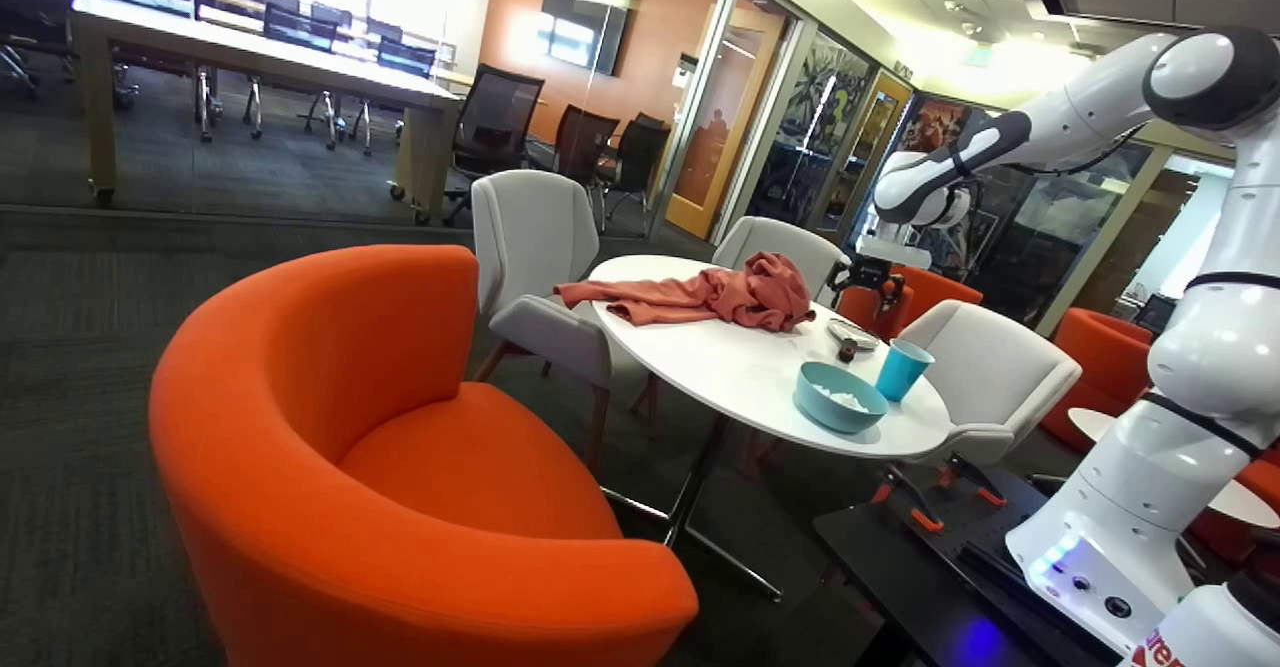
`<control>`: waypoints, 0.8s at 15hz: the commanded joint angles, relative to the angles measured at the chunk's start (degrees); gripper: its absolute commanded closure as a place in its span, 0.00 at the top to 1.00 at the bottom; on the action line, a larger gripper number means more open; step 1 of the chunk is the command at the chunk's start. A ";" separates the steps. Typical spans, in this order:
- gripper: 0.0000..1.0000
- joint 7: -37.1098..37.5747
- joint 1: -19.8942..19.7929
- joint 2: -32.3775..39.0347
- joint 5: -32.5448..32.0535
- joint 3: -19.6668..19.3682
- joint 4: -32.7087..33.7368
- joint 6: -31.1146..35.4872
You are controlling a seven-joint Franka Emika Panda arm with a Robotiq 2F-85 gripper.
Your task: Shift the garment to the left then use the spoon to stir the contents of the bowl
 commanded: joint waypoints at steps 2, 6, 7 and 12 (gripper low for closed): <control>1.00 -0.14 0.77 0.15 0.18 -0.54 -0.85 2.41; 1.00 -2.43 0.37 1.45 2.51 0.18 -3.83 10.50; 1.00 -3.41 0.13 2.01 3.62 0.48 -4.49 11.85; 1.00 -7.25 0.87 5.12 5.61 -0.16 -6.73 17.69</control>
